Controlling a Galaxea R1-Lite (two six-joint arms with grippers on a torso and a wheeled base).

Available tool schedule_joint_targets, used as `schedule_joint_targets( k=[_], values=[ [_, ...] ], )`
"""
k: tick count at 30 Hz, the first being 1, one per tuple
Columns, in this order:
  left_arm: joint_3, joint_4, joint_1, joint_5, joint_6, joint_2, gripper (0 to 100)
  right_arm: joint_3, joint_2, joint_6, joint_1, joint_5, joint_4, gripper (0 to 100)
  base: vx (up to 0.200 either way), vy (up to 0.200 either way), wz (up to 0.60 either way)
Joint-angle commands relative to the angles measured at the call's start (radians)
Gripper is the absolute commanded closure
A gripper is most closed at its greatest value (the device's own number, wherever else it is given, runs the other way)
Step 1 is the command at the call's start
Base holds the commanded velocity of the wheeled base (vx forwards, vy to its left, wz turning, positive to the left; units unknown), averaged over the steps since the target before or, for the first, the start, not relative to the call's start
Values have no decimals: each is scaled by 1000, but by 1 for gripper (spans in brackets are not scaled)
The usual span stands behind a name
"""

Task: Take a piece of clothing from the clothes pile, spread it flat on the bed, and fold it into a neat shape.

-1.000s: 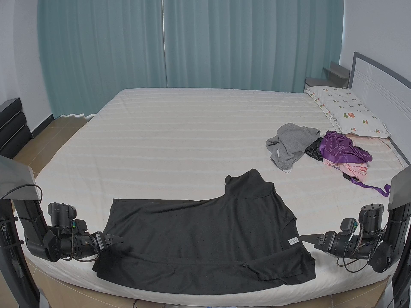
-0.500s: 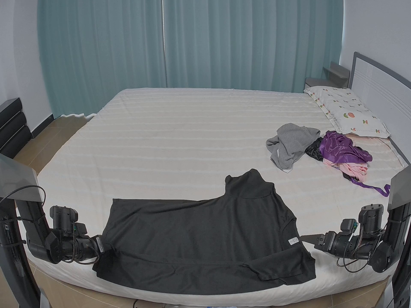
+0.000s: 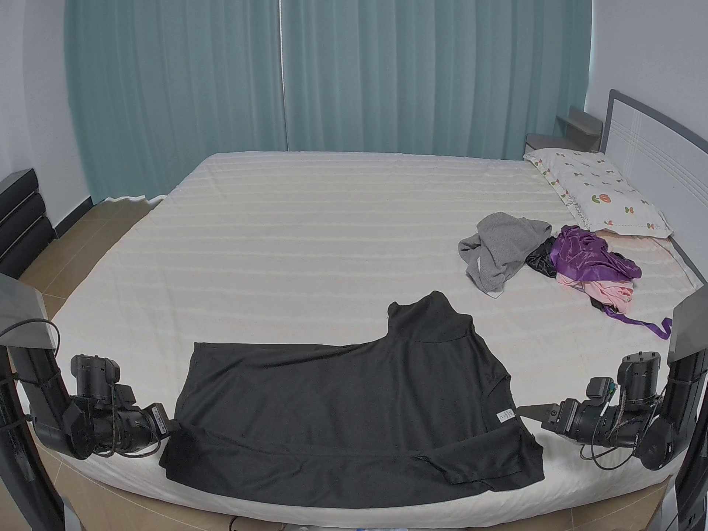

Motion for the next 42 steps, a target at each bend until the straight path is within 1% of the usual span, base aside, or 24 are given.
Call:
schedule_joint_targets(
  k=[1,6,10,13,14,16,17,18,19,20,22,25,26,30,38,40,41,42],
  values=[
    [10,2,1,1,-21,-71,100,18,1,-4,-1,1,-1,0,0,0,0],
    [24,9,2,2,-21,-88,100,18,1,-13,2,-4,-4,0,0,0,0],
    [36,16,15,2,-21,-117,100,8,5,-13,8,-12,-39,0,0,0,0],
    [43,16,27,1,-19,-139,100,-4,43,-16,20,-16,-52,0,0,0,0],
    [41,19,35,1,-19,-145,100,-22,93,-28,32,-24,-53,0,0,0,0],
    [41,18,36,-1,-19,-147,100,-38,126,-47,32,-32,-55,0,0,0,0],
    [41,19,36,-1,-21,-147,100,-48,150,-74,34,-32,-55,0,0,0,0],
    [41,19,36,-1,-21,-147,100,-50,153,-77,34,-32,-55,0,0,0,0],
    [43,19,35,-4,-21,-147,100,-62,181,-125,32,-30,-62,0,0,0,0],
    [43,19,35,-6,-21,-147,100,-70,196,-140,32,-27,-85,0,0,0,0],
    [43,19,35,-7,-21,-145,100,-74,209,-149,36,-27,-110,0,0,0,0],
    [43,19,36,-9,-22,-145,100,-84,212,-151,42,-21,-110,0,0,0,0],
    [43,19,36,-10,-22,-145,100,-105,225,-153,60,-22,-110,0,0,0,0],
    [44,21,35,-12,-24,-145,100,-159,271,-154,82,-22,-110,0,0,0,0],
    [43,19,35,-12,-24,-142,100,-177,290,-157,94,-22,-108,0,0,0,0],
    [43,19,36,-12,-24,-142,100,-166,288,-191,77,-22,-110,0,0,0,0],
    [43,19,36,-12,-24,-142,100,-166,288,-191,77,-22,-110,0,0,0,0],
    [43,19,36,-12,-24,-140,100,-162,291,-225,57,-22,-110,0,0,0,0]
  ],
)
